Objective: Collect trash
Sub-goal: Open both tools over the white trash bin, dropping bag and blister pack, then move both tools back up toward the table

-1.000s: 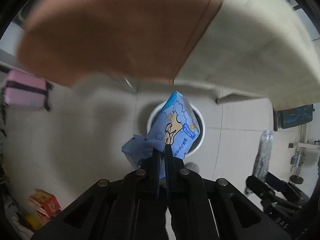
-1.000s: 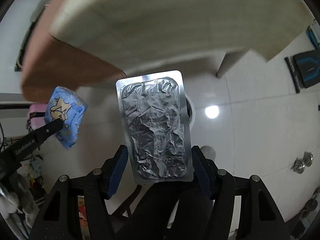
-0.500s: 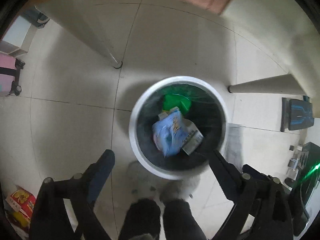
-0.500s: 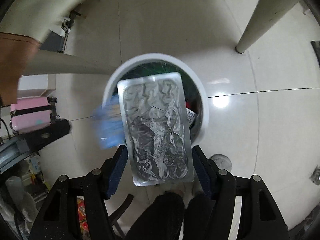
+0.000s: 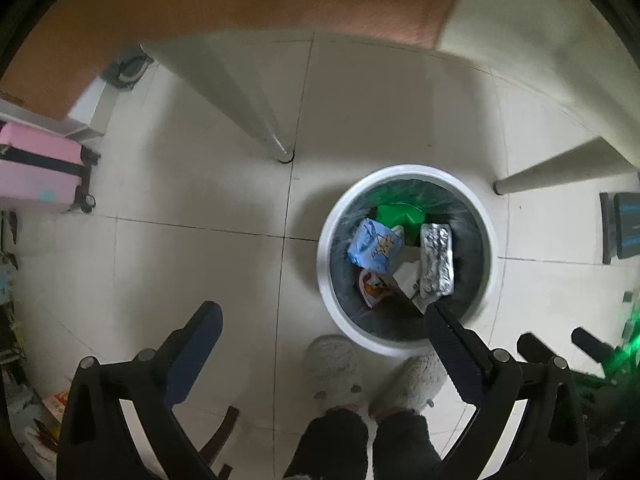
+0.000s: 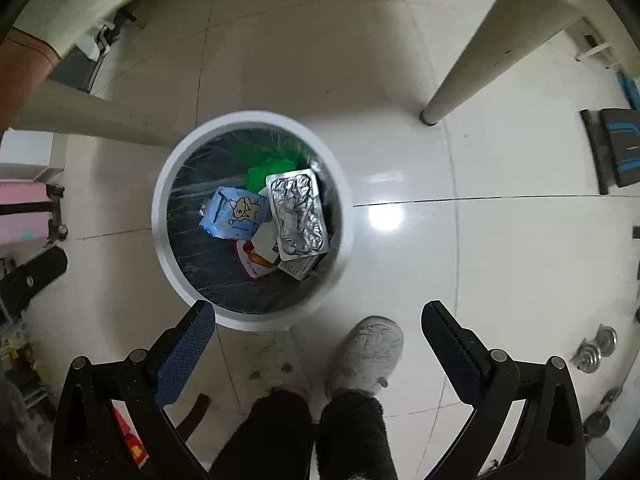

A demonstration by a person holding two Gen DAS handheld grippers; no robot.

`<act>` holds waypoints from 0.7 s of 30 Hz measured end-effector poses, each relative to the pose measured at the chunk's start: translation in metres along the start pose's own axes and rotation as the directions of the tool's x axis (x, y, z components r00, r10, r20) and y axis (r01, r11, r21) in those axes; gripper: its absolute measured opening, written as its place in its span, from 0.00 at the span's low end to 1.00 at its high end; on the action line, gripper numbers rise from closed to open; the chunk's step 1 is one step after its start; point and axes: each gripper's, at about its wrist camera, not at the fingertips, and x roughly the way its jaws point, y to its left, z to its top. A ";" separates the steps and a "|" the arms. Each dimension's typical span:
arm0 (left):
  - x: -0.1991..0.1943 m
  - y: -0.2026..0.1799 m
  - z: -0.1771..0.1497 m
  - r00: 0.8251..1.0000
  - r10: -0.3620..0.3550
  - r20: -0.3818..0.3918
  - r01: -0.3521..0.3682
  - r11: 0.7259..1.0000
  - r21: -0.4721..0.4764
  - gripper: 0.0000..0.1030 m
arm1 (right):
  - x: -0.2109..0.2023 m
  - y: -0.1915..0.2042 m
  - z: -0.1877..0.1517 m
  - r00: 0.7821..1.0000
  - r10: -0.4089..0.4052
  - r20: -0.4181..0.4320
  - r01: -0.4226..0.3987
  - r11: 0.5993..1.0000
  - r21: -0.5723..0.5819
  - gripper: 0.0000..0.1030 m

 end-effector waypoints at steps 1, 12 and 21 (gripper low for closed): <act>-0.006 -0.002 -0.003 1.000 -0.002 0.000 0.002 1.000 0.005 1.00 | -0.009 -0.001 -0.001 1.000 0.007 0.002 -0.007 1.000 0.003 1.00; -0.098 -0.004 -0.034 0.999 -0.040 0.009 0.040 0.999 -0.006 1.00 | -0.136 0.002 -0.036 0.998 -0.022 0.066 0.022 1.000 0.003 1.00; -0.208 0.003 -0.051 0.997 -0.063 0.049 0.061 0.998 0.029 1.00 | -0.263 0.015 -0.065 0.994 0.002 0.112 -0.002 1.000 -0.001 1.00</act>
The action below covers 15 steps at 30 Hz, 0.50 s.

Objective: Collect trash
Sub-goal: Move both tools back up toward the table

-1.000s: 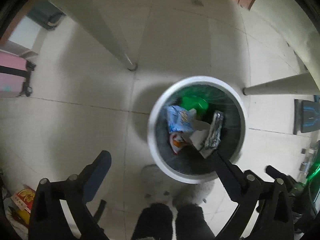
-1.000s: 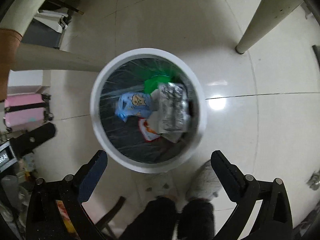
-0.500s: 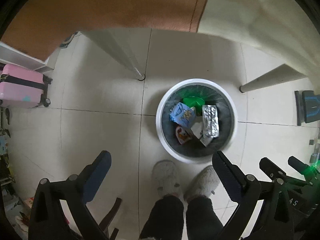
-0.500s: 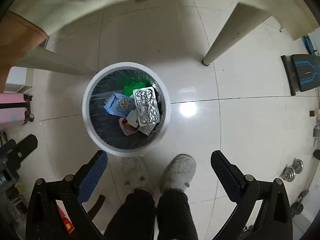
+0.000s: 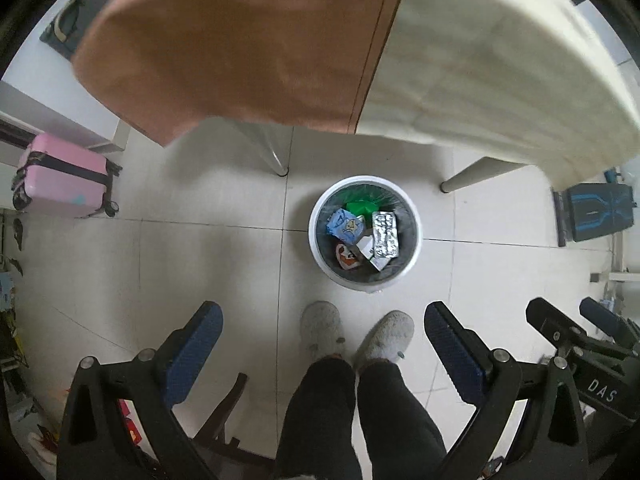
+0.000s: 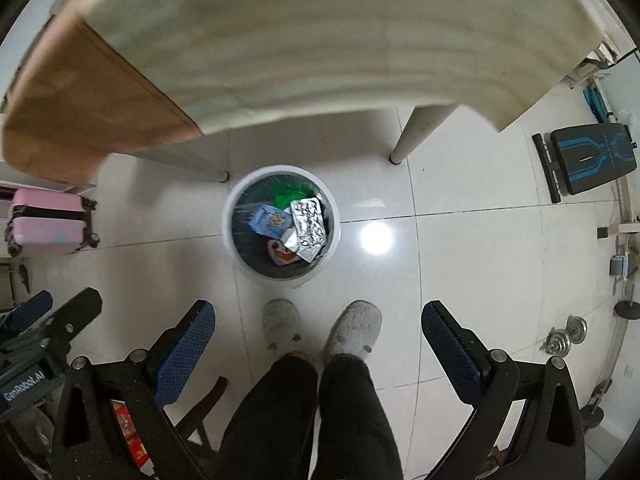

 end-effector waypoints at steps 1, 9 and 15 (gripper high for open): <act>-0.011 0.001 -0.001 1.000 -0.001 0.003 0.001 1.000 0.001 1.00 | -0.019 0.002 -0.002 1.000 0.006 0.005 -0.006 1.000 0.002 1.00; -0.102 0.009 0.008 0.997 -0.004 0.073 0.002 0.999 0.032 1.00 | -0.117 0.018 -0.002 0.998 0.052 0.028 -0.052 0.999 -0.002 1.00; -0.157 0.002 0.054 0.980 0.020 0.200 -0.027 0.999 0.031 1.00 | -0.179 0.025 0.036 0.983 0.152 0.100 -0.155 0.988 0.025 1.00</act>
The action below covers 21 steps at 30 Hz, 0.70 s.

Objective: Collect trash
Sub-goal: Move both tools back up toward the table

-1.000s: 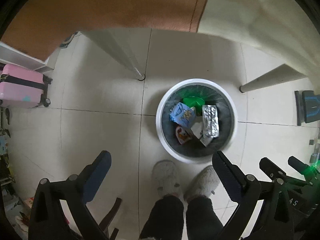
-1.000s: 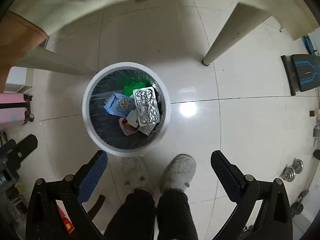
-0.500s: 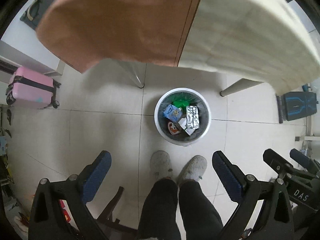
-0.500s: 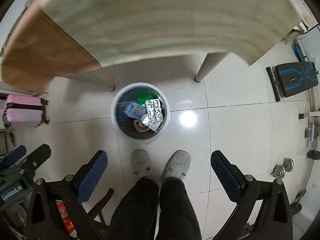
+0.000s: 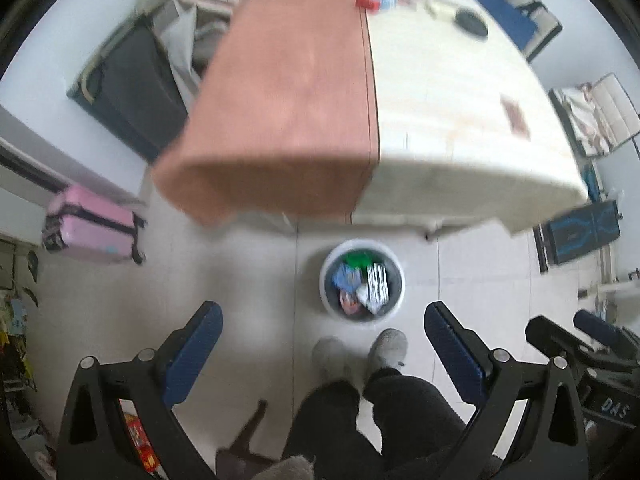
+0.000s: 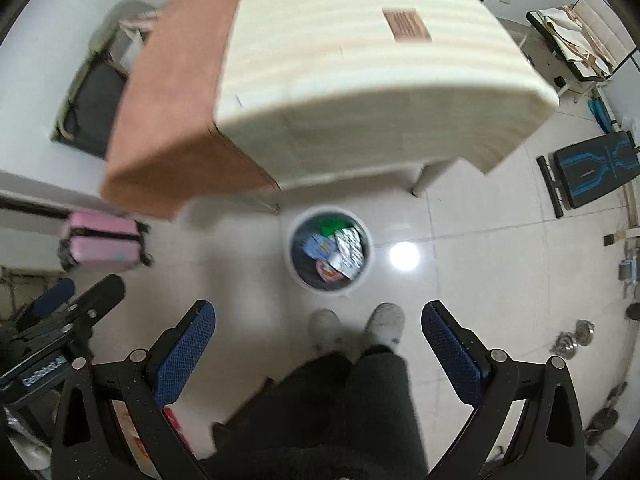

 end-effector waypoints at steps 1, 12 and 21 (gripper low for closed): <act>-0.007 -0.002 0.012 1.000 0.009 0.023 -0.009 1.000 0.002 1.00 | -0.008 0.002 0.013 1.000 0.015 0.016 -0.015 1.000 0.003 1.00; -0.009 -0.041 0.223 0.974 0.105 0.201 -0.108 0.994 0.006 1.00 | -0.044 -0.026 0.235 0.990 0.018 0.137 -0.020 1.000 0.008 1.00; 0.097 -0.102 0.416 0.968 0.221 0.118 -0.240 0.952 0.190 1.00 | 0.053 -0.076 0.474 1.000 -0.020 0.015 0.020 1.000 0.021 1.00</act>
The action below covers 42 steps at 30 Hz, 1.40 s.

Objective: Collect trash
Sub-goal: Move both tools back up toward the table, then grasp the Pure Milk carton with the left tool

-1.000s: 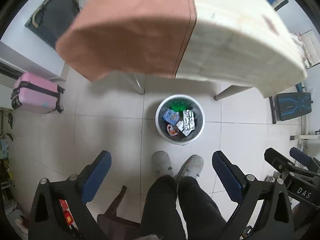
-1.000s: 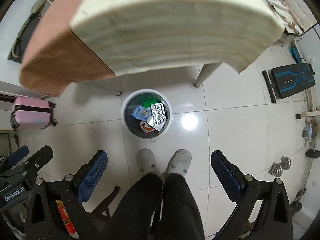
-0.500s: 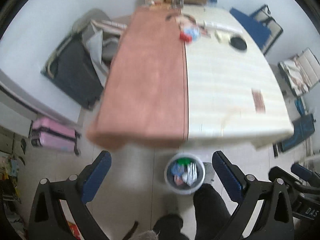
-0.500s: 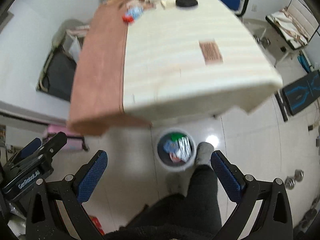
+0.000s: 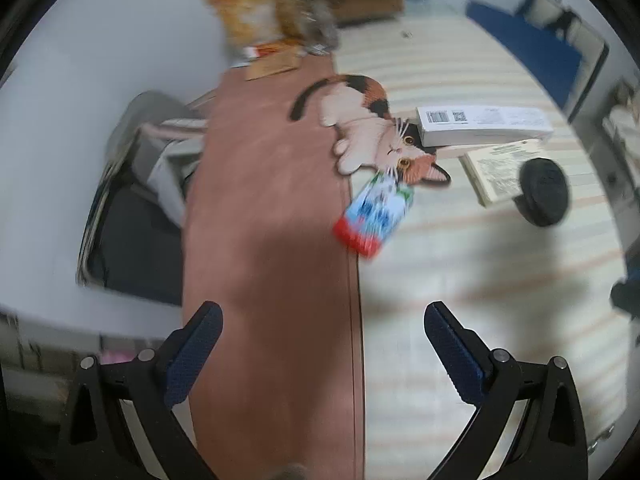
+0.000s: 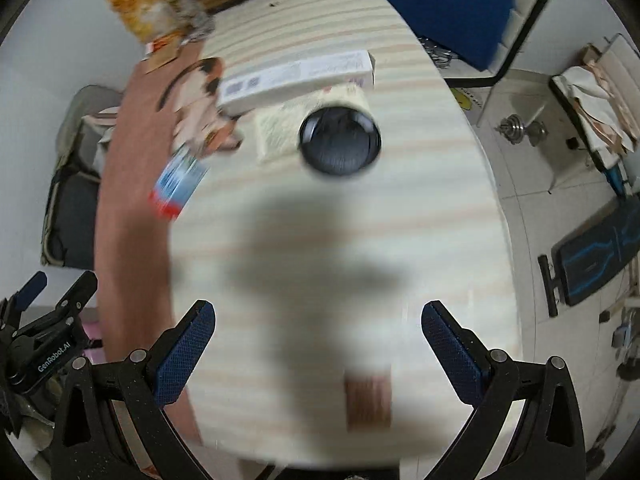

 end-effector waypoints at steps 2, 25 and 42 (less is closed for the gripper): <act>0.033 -0.010 0.030 0.999 0.008 -0.038 -0.005 0.998 0.065 1.00 | 0.029 -0.005 0.041 0.999 -0.022 -0.030 0.022 1.000 -0.013 1.00; 0.121 -0.013 0.070 0.954 -0.184 -0.236 0.186 0.982 -0.013 0.49 | 0.115 0.015 0.109 0.996 -0.014 -0.087 0.007 0.996 -0.087 0.28; 0.062 -0.048 0.025 0.986 -0.058 -0.158 0.007 0.951 -0.308 0.49 | 0.073 -0.035 0.120 0.996 0.087 0.018 -0.085 0.992 -0.092 0.88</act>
